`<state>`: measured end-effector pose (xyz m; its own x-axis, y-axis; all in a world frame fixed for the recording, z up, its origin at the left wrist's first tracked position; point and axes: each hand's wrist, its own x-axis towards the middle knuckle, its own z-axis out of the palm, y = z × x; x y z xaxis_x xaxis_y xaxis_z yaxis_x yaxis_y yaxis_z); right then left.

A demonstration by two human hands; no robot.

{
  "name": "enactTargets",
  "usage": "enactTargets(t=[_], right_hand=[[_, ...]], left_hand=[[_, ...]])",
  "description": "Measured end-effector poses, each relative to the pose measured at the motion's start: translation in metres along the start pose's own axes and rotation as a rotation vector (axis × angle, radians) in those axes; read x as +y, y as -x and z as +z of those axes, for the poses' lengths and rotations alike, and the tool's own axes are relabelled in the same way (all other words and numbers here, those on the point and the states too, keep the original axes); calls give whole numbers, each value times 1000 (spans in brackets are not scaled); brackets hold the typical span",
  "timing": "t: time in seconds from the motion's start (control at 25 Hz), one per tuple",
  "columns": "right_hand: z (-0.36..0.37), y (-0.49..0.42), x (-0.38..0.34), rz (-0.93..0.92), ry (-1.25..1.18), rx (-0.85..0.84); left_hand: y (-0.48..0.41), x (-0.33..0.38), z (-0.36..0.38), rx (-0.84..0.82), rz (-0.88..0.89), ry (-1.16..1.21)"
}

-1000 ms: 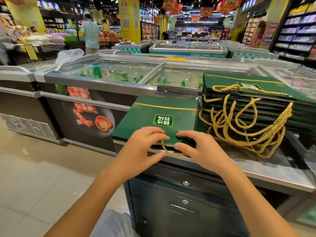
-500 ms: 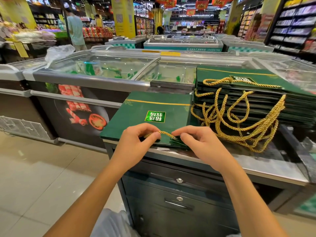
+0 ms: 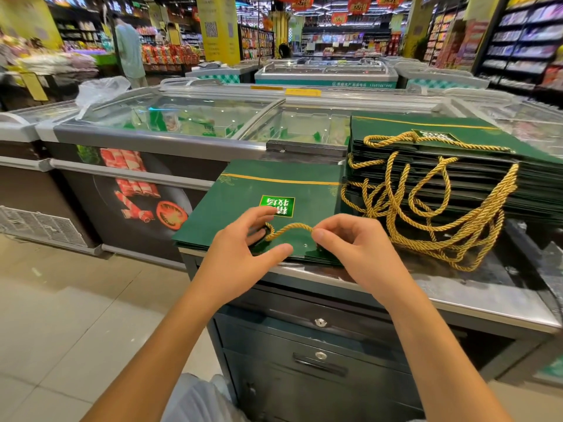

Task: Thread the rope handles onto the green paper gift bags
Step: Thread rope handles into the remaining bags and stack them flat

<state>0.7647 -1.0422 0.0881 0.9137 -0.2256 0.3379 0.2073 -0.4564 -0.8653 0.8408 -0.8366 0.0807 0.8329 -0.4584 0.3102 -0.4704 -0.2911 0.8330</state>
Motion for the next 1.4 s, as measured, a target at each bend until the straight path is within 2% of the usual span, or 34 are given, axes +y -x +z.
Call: enactTargets(t=[0.08, 0.2, 0.68, 1.04, 1.2, 1.4], right_hand=[[3, -3, 0, 24, -24, 47], [7, -5, 3, 38, -34, 94], [16, -9, 8, -6, 100, 190], [22, -12, 10, -38, 167, 246], [22, -10, 9, -61, 206, 194], [14, -3, 8, -123, 263, 48]], left_hand=[[0, 2, 0, -33, 5, -138], [0, 6, 7, 57, 99, -329], [-3, -8, 17, 103, 293, -491], [-10, -13, 17, 99, 330, -575], [-12, -10, 16, 107, 327, -579], [-15, -3, 14, 100, 298, -566]])
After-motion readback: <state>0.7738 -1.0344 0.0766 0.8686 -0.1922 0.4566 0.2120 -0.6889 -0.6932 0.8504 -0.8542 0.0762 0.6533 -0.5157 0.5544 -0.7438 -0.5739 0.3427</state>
